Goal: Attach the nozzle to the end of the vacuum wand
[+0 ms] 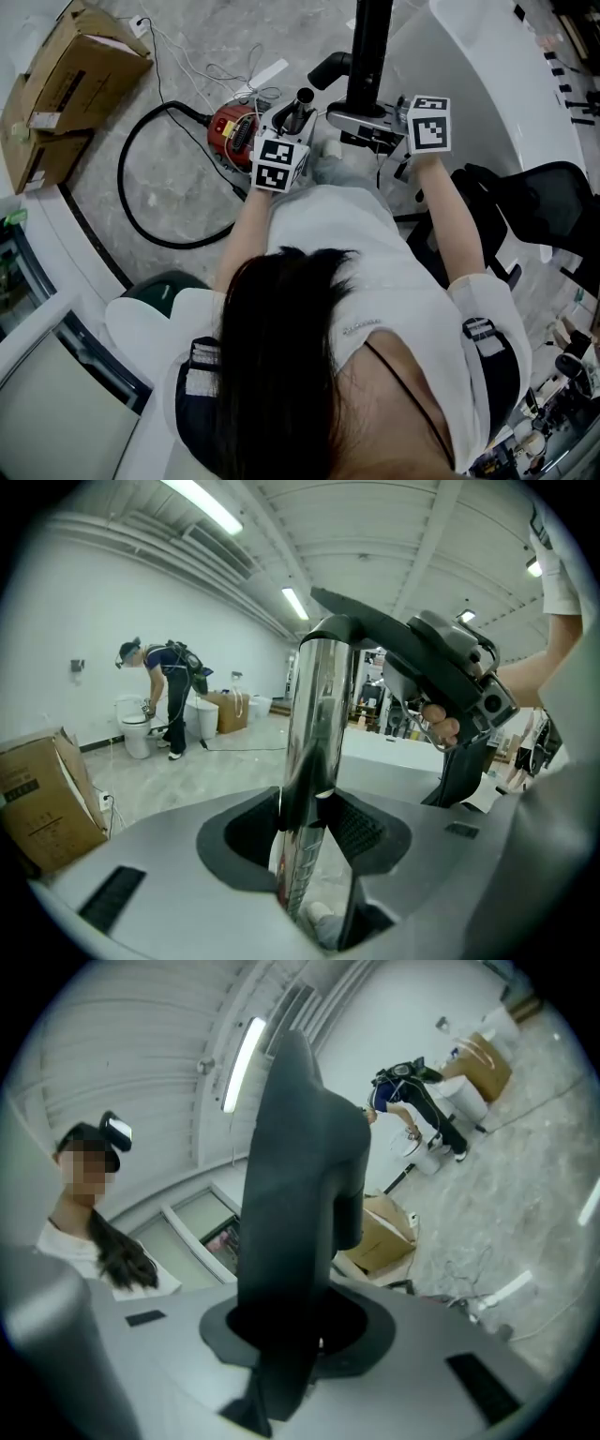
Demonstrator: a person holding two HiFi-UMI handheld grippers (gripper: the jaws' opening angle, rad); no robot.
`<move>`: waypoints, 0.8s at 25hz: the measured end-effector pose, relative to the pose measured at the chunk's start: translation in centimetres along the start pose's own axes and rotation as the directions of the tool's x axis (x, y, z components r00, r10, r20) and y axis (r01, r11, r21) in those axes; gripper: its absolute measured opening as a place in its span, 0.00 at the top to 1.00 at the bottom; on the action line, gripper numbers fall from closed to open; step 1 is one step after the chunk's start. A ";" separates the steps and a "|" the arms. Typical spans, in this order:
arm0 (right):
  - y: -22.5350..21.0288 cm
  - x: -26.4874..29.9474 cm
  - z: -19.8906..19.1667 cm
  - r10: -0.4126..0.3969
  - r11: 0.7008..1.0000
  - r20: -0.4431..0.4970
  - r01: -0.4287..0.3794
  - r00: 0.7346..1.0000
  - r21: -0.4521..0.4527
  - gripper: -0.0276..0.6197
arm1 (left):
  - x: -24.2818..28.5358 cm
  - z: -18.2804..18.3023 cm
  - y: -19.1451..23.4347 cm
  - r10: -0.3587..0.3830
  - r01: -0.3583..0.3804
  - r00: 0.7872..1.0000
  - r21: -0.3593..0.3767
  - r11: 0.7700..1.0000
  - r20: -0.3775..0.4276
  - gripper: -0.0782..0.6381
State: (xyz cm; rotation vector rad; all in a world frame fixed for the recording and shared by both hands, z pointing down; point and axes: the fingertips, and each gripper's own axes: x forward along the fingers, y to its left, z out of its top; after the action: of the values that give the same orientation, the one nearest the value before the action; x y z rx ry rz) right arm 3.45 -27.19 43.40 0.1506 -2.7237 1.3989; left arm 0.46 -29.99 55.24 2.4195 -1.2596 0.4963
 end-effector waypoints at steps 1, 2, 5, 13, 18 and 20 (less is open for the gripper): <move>0.2 -0.2 0.2 0.028 0.999 0.019 -0.029 0.999 0.040 0.81 | 0.0 0.0 -0.1 0.001 -0.001 1.000 0.002 1.000 0.000 0.66; 0.2 -0.4 0.4 0.046 0.996 0.031 -0.048 0.998 0.071 0.81 | 0.0 0.0 -0.2 0.002 -0.002 1.000 0.004 1.000 0.001 0.66; -0.1 -0.7 0.3 0.069 0.991 0.003 -0.069 0.998 0.118 0.81 | 0.1 0.0 -0.2 0.004 -0.004 1.000 0.010 1.000 0.000 0.66; 0.1 -0.2 -1.1 0.131 0.977 -0.144 -0.103 0.981 0.184 0.81 | 0.0 0.0 -0.2 0.005 -0.005 1.000 0.009 1.000 0.007 0.67; 0.5 0.1 -1.2 0.170 0.968 -0.174 -0.131 0.970 0.214 0.81 | 0.0 -0.3 -0.4 0.010 -0.010 1.000 0.017 1.000 0.004 0.67; 0.7 0.3 -1.3 0.170 0.973 -0.207 -0.131 0.963 0.192 0.82 | 0.0 -0.2 -0.3 0.012 -0.013 1.000 0.014 1.000 0.010 0.67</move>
State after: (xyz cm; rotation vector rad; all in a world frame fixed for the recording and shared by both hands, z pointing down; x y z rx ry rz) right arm 3.07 -25.76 43.58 -0.1981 -2.4725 1.5900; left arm 0.67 -29.77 55.33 2.4299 -1.2804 0.4982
